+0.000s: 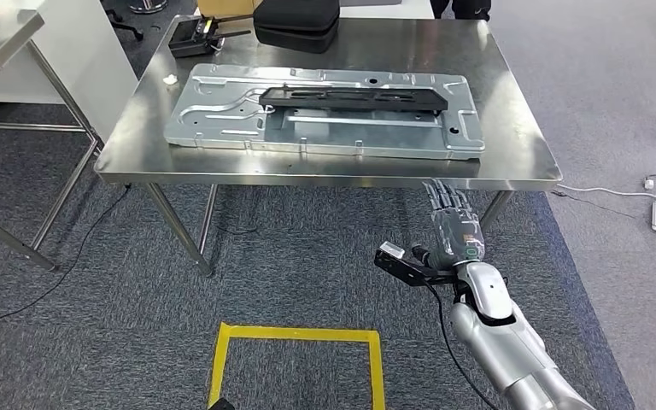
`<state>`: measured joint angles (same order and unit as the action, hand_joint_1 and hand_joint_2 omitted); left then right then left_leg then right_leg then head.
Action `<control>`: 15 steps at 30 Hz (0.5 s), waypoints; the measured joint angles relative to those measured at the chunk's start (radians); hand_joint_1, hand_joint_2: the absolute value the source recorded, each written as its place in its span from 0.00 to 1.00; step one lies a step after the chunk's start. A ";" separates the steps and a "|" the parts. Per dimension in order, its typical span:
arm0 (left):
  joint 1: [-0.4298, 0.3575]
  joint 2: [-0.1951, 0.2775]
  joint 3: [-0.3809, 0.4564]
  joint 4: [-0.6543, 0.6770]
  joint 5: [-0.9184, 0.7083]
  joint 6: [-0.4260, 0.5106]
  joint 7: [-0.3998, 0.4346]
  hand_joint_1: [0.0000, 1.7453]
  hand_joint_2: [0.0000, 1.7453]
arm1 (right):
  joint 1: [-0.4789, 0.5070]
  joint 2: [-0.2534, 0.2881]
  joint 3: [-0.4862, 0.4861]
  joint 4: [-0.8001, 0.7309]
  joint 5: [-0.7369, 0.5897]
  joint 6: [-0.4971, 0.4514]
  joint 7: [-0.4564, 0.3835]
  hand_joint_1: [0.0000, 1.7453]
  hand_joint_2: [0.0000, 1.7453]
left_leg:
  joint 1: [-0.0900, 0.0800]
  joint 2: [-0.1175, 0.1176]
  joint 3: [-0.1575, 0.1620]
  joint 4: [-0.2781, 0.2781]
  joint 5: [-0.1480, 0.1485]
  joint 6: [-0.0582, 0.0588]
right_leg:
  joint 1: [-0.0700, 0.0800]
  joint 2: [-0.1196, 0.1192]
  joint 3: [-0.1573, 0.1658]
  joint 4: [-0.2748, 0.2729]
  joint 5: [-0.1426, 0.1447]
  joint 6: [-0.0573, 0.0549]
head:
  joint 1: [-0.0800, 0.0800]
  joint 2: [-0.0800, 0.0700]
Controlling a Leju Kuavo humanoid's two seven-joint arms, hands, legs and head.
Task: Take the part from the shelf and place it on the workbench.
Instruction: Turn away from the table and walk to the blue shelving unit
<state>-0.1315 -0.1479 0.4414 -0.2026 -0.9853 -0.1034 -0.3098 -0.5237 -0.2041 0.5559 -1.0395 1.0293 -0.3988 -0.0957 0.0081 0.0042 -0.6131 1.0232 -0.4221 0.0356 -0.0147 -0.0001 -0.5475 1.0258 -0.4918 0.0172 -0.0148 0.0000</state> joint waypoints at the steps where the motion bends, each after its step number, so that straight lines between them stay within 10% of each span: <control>1: 0.000 0.000 0.000 0.000 0.000 0.000 0.000 0.00 0.00 | 0.001 0.000 -0.001 0.000 0.000 -0.002 0.000 0.00 1.00 | -0.001 0.000 -0.003 0.000 0.003 -0.007 | 0.003 0.001 -0.001 -0.006 -0.001 -0.003 | 0.000 0.000; 5: 0.000 0.000 0.000 0.000 0.000 0.000 0.000 0.00 0.00 | 0.001 0.000 -0.002 0.000 -0.001 -0.005 -0.001 0.00 1.00 | 0.002 -0.002 -0.026 0.039 -0.027 -0.029 | -0.003 -0.002 -0.012 -0.017 0.021 -0.030 | 0.000 0.000; 8: 0.001 0.001 0.000 0.000 0.000 0.000 0.000 0.00 0.00 | 0.002 0.001 -0.003 0.000 -0.002 -0.005 -0.001 0.00 1.00 | 0.004 -0.002 -0.097 0.224 -0.137 -0.036 | -0.002 -0.004 -0.029 -0.018 0.035 -0.042 | -0.001 0.000; 10: 0.002 0.001 0.000 0.000 0.000 0.000 0.000 0.00 0.00 | 0.003 0.001 -0.003 0.000 -0.002 -0.005 -0.002 0.00 1.00 | 0.005 -0.002 -0.109 0.283 -0.156 -0.037 | 0.001 -0.004 -0.042 -0.015 0.043 -0.042 | -0.001 0.000; 15: -0.001 0.002 0.000 0.000 0.000 0.000 0.000 0.00 0.00 | 0.002 0.001 -0.003 0.001 -0.002 -0.005 -0.002 0.00 1.00 | 0.000 -0.004 0.052 0.016 -0.062 -0.019 | 0.007 -0.003 -0.060 0.002 0.050 -0.028 | 0.000 0.000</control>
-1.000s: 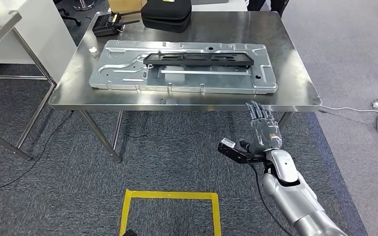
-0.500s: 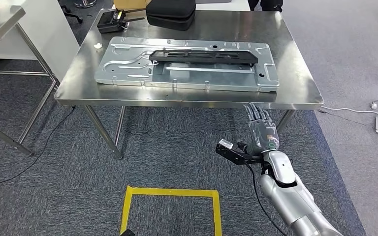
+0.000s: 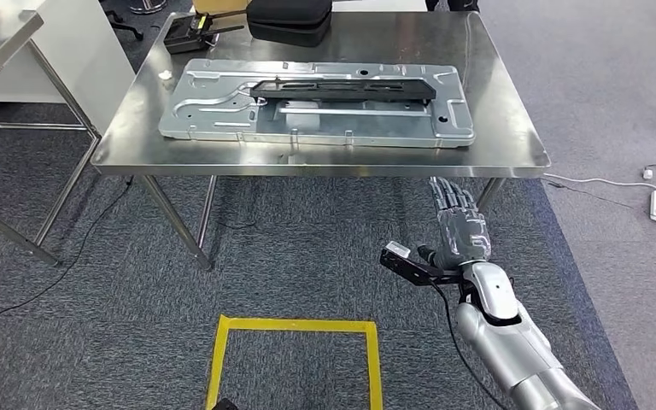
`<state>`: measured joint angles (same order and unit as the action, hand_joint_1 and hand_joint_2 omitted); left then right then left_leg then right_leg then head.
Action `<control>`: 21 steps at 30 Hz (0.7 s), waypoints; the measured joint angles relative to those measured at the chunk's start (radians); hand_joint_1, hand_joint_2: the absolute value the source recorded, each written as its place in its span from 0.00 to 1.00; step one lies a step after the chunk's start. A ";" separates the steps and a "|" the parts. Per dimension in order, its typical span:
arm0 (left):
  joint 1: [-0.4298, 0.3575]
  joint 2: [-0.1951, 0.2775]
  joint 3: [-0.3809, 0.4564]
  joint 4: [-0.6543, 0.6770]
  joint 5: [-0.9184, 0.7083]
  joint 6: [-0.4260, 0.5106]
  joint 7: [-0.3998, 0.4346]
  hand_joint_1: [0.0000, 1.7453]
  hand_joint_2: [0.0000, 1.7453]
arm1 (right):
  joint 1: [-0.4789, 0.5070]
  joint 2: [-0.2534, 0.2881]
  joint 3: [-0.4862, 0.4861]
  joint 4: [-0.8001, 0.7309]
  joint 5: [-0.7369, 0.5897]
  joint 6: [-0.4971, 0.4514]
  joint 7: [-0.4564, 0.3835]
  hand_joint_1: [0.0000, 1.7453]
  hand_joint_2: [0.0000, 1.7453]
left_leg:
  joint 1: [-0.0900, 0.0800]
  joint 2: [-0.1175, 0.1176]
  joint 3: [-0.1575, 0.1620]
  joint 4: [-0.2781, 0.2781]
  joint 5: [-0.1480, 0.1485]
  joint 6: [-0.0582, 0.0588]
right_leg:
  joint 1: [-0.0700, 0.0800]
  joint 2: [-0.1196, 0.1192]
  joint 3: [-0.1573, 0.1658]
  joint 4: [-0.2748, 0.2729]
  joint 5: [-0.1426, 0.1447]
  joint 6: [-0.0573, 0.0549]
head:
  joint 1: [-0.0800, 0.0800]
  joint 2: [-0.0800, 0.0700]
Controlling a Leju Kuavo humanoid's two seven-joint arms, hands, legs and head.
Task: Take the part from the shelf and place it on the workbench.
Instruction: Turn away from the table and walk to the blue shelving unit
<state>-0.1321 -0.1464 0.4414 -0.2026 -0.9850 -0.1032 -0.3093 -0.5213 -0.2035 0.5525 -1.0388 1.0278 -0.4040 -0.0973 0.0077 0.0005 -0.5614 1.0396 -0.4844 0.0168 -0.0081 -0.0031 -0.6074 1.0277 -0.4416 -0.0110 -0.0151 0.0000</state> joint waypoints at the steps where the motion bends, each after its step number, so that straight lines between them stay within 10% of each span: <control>1: 0.000 0.000 0.000 0.000 0.000 0.000 0.000 0.00 0.00 | 0.000 0.000 0.000 0.000 0.000 0.000 0.000 0.00 1.00 | -0.002 0.000 0.004 -0.013 -0.001 0.004 | 0.001 0.000 -0.003 0.001 0.003 0.007 | 0.000 0.000; 4: 0.000 0.000 0.000 0.000 0.000 0.000 0.002 0.00 0.00 | 0.000 0.000 -0.002 0.000 -0.001 0.000 -0.001 0.00 1.00 | 0.000 0.002 -0.001 -0.024 0.017 0.021 | -0.001 0.002 -0.010 0.006 0.001 0.025 | 0.000 0.000; 10: -0.003 0.000 0.000 0.000 0.000 0.001 0.004 0.00 0.00 | 0.003 -0.001 -0.006 0.004 -0.002 0.000 -0.002 0.00 1.00 | 0.003 0.006 -0.038 -0.031 0.052 0.038 | -0.007 0.003 -0.095 0.256 -0.155 0.046 | 0.001 0.000; 15: -0.004 0.000 0.000 0.000 0.000 0.003 0.004 0.00 0.00 | 0.000 -0.001 -0.007 0.005 -0.002 -0.001 -0.004 0.00 1.00 | -0.001 0.006 -0.063 -0.015 0.067 0.022 | -0.003 0.003 0.064 0.006 -0.063 0.033 | 0.000 0.000; 19: -0.004 0.000 0.001 0.000 0.000 0.003 0.005 0.00 0.00 | -0.001 -0.001 -0.007 0.005 -0.002 0.000 -0.005 0.00 1.00 | -0.001 0.004 -0.074 -0.012 0.073 -0.002 | -0.001 0.002 0.061 -0.014 -0.043 0.007 | 0.000 0.000; 21: -0.004 0.000 0.001 0.000 0.001 0.003 0.006 0.00 0.00 | -0.002 0.000 -0.007 0.005 -0.001 0.000 -0.005 0.00 1.00 | 0.000 0.003 -0.100 0.047 0.021 -0.010 | -0.006 -0.001 0.049 -0.020 -0.026 -0.009 | 0.000 0.000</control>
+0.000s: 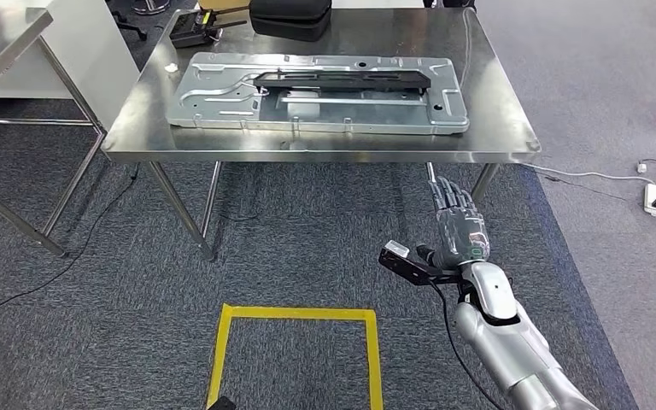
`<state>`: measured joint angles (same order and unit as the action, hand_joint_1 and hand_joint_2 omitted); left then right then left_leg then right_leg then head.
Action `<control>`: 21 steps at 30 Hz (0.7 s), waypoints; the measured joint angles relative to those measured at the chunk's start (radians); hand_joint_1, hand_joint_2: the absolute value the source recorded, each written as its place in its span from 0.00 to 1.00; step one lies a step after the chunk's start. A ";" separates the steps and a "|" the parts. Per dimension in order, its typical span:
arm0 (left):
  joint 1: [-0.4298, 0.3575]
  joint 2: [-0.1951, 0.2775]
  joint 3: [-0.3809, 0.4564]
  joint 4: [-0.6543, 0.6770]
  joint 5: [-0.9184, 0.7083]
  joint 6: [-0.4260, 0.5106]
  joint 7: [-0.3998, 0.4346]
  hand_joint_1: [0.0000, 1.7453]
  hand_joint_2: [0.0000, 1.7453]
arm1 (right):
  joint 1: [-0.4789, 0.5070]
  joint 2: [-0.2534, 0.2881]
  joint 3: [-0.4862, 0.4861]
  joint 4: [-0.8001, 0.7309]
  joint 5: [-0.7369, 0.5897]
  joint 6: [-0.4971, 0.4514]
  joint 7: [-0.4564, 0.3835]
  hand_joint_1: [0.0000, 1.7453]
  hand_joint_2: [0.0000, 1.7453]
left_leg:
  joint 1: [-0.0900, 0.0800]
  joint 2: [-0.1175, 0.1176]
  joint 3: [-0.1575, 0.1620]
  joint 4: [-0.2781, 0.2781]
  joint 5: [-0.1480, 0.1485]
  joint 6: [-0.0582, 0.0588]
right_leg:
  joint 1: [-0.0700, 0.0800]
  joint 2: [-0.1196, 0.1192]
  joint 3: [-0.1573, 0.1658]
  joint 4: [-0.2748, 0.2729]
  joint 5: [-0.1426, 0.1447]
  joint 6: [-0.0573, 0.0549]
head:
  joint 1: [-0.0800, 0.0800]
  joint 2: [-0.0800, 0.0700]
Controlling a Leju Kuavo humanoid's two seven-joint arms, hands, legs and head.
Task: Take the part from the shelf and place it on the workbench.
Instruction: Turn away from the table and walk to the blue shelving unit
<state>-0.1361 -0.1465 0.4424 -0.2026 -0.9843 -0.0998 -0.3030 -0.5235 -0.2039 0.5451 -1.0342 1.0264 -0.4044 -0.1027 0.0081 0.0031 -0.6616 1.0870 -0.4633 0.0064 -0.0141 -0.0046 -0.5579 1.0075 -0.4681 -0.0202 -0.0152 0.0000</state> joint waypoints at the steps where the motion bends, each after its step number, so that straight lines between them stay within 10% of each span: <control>1: 0.000 0.000 0.000 0.000 0.000 0.000 0.000 0.00 0.00 | 0.000 0.000 0.000 0.000 0.000 0.000 0.000 0.00 1.00 | 0.002 0.000 -0.022 0.060 -0.043 -0.003 | 0.001 -0.001 -0.009 0.000 0.007 -0.005 | 0.000 0.000; 4: 0.002 0.000 0.000 0.000 0.000 0.000 0.002 0.00 0.00 | 0.001 0.000 0.000 0.000 0.000 0.000 0.000 0.00 1.00 | 0.004 0.000 -0.063 0.214 -0.125 -0.009 | 0.003 -0.002 -0.040 0.004 0.027 -0.007 | 0.000 0.000; 9: -0.002 0.000 0.000 0.000 0.000 0.002 0.003 0.00 0.00 | 0.002 0.000 -0.001 0.000 0.000 -0.001 0.000 0.00 1.00 | -0.001 -0.001 0.115 -0.042 -0.047 0.008 | 0.007 0.000 -0.074 0.021 0.047 0.009 | 0.000 0.000; 13: 0.000 0.001 0.001 0.000 0.000 0.002 0.006 0.00 0.00 | 0.004 0.000 -0.001 0.000 -0.001 -0.002 0.000 0.00 1.00 | -0.003 0.001 0.119 -0.074 -0.025 0.031 | 0.007 0.000 -0.083 0.021 0.061 0.033 | 0.000 0.000; 18: -0.001 0.001 0.002 0.000 0.000 0.002 0.007 0.00 0.00 | 0.008 -0.002 -0.008 0.002 -0.002 -0.002 0.000 0.00 1.00 | 0.001 0.005 0.078 -0.082 0.017 0.055 | 0.001 0.004 -0.159 0.244 -0.109 0.056 | 0.001 0.000; 21: 0.001 0.001 0.003 0.000 0.000 0.002 0.008 0.00 0.00 | 0.013 -0.002 -0.010 0.004 -0.002 -0.002 0.000 0.00 1.00 | 0.001 0.006 0.047 -0.074 0.036 0.051 | -0.002 0.003 -0.120 0.252 -0.100 0.059 | 0.001 0.000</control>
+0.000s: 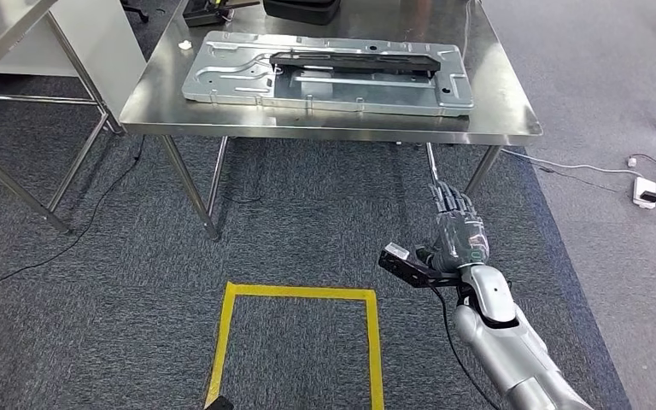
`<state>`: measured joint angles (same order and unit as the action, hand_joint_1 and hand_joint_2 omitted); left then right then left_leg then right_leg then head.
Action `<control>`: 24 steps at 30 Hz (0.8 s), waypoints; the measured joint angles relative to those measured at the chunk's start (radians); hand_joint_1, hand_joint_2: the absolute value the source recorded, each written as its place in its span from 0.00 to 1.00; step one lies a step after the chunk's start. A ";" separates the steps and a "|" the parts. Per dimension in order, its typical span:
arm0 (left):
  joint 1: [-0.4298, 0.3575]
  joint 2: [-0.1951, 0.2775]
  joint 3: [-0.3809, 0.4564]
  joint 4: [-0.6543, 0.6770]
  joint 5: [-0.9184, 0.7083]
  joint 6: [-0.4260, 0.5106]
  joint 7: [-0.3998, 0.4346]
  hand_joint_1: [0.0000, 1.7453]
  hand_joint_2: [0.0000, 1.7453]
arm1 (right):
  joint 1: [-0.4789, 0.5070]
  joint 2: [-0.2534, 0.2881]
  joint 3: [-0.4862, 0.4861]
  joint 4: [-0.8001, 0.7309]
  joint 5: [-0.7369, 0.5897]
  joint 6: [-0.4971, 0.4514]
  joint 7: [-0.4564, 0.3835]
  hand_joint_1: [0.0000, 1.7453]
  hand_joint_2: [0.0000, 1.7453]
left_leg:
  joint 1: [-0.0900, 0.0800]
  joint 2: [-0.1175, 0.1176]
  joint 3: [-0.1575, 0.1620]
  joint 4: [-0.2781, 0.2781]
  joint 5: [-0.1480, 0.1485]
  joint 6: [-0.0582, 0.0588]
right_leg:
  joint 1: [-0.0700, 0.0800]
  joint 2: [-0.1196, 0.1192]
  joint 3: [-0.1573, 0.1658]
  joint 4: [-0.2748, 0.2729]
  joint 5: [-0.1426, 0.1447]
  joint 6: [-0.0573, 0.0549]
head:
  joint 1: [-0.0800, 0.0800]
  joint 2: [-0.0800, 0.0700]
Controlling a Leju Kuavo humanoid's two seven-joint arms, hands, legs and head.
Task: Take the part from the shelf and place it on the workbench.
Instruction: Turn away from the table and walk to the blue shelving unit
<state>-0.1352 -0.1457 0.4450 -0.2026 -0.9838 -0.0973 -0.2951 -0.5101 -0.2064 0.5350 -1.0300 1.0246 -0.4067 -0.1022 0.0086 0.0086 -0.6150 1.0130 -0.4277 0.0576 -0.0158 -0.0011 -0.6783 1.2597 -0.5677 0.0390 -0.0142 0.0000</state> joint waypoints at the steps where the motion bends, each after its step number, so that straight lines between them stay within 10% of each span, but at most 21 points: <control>1: 0.000 0.000 0.000 0.000 0.000 0.000 0.000 0.00 0.00 | 0.000 0.000 -0.002 0.000 0.000 0.000 0.000 0.00 1.00 | 0.000 0.000 -0.008 0.004 0.004 -0.003 | 0.000 0.000 0.050 -0.068 0.025 -0.002 | 0.000 0.000; 4: -0.001 0.000 0.000 0.000 0.000 0.000 0.000 0.00 0.00 | -0.003 0.000 -0.008 0.000 0.000 -0.001 0.000 0.00 1.00 | -0.003 0.000 -0.023 0.012 0.017 -0.018 | 0.006 0.001 0.157 -0.235 0.055 -0.016 | 0.000 0.000; 8: 0.000 0.000 0.001 0.000 0.000 0.000 0.000 0.00 0.00 | -0.005 -0.002 -0.009 0.000 0.000 -0.001 0.000 0.00 1.00 | -0.003 -0.003 -0.035 0.020 0.018 -0.043 | 0.006 0.000 0.146 -0.252 0.077 -0.046 | 0.001 0.000; 12: 0.002 0.000 0.001 0.000 0.001 0.000 0.000 0.00 0.00 | -0.007 -0.002 -0.009 0.000 0.000 -0.001 -0.002 0.00 1.00 | 0.002 -0.005 -0.099 0.215 -0.138 -0.057 | 0.004 -0.004 0.105 -0.256 0.113 -0.067 | -0.001 0.000; 14: 0.003 0.000 0.001 0.000 0.001 0.000 0.000 0.00 0.00 | -0.006 -0.002 -0.010 0.000 0.000 -0.001 -0.002 0.00 1.00 | 0.003 -0.005 -0.100 0.283 -0.153 -0.060 | 0.006 -0.004 0.079 -0.252 0.129 -0.066 | -0.001 0.000; 19: -0.002 0.003 0.001 0.000 0.001 0.000 -0.001 0.00 0.00 | -0.005 -0.002 -0.011 0.000 -0.001 -0.003 -0.003 0.00 1.00 | -0.003 -0.007 0.093 0.023 -0.088 -0.039 | 0.008 -0.002 0.037 -0.234 0.156 -0.048 | -0.001 0.000; 24: -0.002 0.004 0.002 0.000 0.001 0.000 -0.001 0.00 0.00 | -0.003 -0.003 -0.014 0.001 -0.004 -0.012 -0.003 0.00 1.00 | 0.000 -0.002 0.091 -0.021 -0.062 -0.011 | 0.008 -0.001 0.020 -0.214 0.143 -0.020 | 0.000 0.000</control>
<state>-0.1371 -0.1416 0.4469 -0.2026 -0.9824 -0.0972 -0.2964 -0.5126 -0.2098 0.5212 -1.0287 1.0210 -0.4187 -0.1054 0.0087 0.0070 -0.5239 0.9918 -0.4896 0.0461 -0.0079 -0.0017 -0.6583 1.0452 -0.4244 0.0188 -0.0138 0.0000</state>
